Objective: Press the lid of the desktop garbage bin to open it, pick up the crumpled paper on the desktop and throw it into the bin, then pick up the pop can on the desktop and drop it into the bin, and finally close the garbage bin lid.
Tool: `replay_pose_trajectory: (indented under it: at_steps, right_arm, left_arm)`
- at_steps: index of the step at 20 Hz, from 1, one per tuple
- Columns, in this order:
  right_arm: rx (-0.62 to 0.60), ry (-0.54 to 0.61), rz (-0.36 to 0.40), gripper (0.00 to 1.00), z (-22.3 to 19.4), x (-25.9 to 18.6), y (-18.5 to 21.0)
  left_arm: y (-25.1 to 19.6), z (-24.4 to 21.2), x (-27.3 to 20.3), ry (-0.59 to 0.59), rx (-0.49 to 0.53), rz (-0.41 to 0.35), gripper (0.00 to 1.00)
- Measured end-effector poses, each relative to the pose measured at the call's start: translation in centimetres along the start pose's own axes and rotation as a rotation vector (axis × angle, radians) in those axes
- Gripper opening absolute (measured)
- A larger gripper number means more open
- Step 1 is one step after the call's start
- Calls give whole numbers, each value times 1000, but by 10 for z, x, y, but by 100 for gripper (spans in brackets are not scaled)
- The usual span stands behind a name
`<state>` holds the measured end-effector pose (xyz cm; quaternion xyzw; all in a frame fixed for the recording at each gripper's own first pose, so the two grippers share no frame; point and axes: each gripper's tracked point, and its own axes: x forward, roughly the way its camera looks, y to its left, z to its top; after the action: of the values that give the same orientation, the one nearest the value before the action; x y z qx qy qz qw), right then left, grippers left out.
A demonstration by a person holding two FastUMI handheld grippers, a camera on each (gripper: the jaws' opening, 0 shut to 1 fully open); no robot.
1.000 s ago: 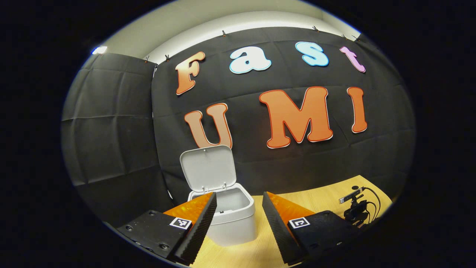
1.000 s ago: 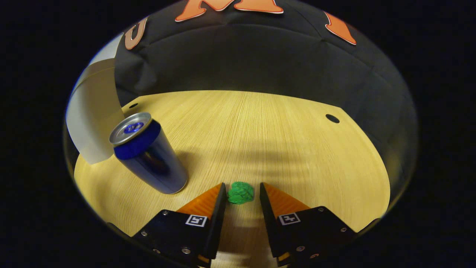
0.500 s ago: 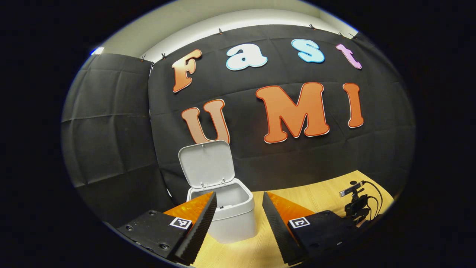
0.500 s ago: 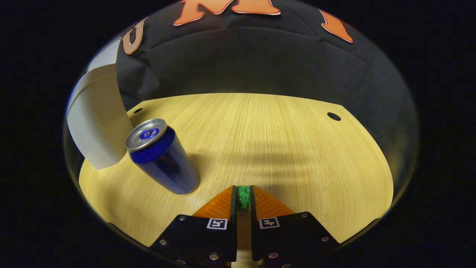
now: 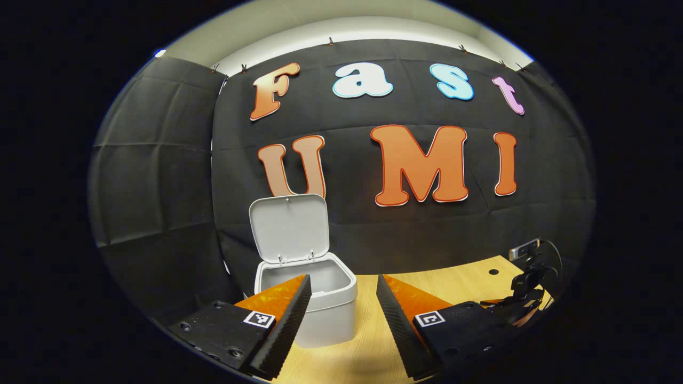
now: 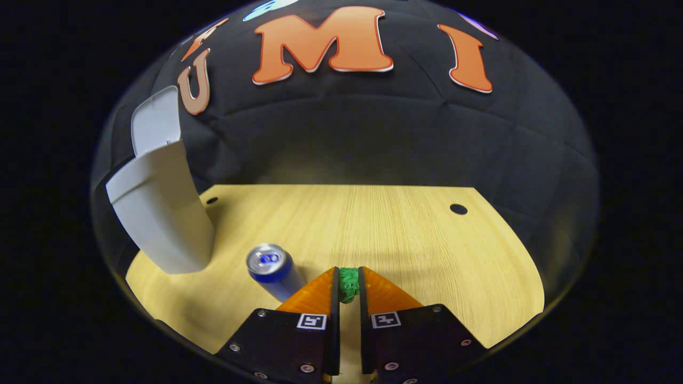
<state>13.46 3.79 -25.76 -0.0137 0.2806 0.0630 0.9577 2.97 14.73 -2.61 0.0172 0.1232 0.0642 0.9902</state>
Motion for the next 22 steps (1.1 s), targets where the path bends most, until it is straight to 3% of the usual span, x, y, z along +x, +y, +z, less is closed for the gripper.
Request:
replay_pose_trajectory:
  at_steps: [1, 6, 15, 22]
  right_arm:
    - [9, -19, 15, 16, 9, -8, 7]
    - [-41, -121, 71, 16, 56, -41, 43]
    - [-70, -273, 278, 16, 139, -86, 146]
    - [-114, -325, 428, 15, 176, -90, 234]
  left_arm:
    - [3, -2, 1, 1, -13, -1, 80]
    - [32, -12, -1, -1, -54, 31, 80]
    - [89, -28, -16, 4, -79, 120, 80]
    - [137, -35, -35, -13, -90, 207, 80]
